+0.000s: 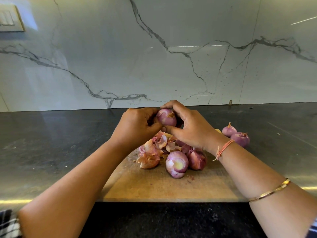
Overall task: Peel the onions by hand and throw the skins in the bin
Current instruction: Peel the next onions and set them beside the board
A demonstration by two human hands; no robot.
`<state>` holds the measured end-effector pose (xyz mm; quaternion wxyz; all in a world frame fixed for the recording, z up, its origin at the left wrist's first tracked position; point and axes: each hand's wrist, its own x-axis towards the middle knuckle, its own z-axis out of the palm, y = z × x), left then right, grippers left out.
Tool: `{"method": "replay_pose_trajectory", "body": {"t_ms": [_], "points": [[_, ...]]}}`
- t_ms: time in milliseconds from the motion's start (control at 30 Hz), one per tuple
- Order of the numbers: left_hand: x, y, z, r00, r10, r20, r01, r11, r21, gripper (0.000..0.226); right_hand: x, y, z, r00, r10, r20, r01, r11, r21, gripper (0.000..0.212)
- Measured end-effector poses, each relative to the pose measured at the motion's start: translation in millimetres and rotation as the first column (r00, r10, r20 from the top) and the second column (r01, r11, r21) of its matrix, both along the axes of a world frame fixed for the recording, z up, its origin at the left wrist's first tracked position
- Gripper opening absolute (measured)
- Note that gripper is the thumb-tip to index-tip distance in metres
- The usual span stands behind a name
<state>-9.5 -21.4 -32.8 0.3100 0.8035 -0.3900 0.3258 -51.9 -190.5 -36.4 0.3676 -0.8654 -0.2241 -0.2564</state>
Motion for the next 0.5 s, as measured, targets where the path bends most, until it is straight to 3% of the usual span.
{"method": "replay_pose_trajectory", "body": {"t_ms": [233, 367, 500], "points": [[4.1, 0.5, -0.6, 1.0, -0.02, 0.008, 0.02, 1.0, 0.004, 0.026, 0.9, -1.1, 0.1, 1.0, 0.005, -0.005, -0.005, 1.0, -0.013, 0.039], [5.8, 0.2, -1.2, 0.998, -0.056, 0.02, 0.057, 0.998, -0.021, 0.045, 0.5, -1.1, 0.4, 1.0, 0.002, 0.002, -0.002, 1.0, -0.008, 0.039], [6.6, 0.3, -0.7, 0.996, -0.077, 0.042, 0.078, 0.997, -0.026, 0.05, 0.1, -1.0, 0.6, 1.0, 0.001, 0.001, -0.001, 1.0, -0.013, 0.039]]}}
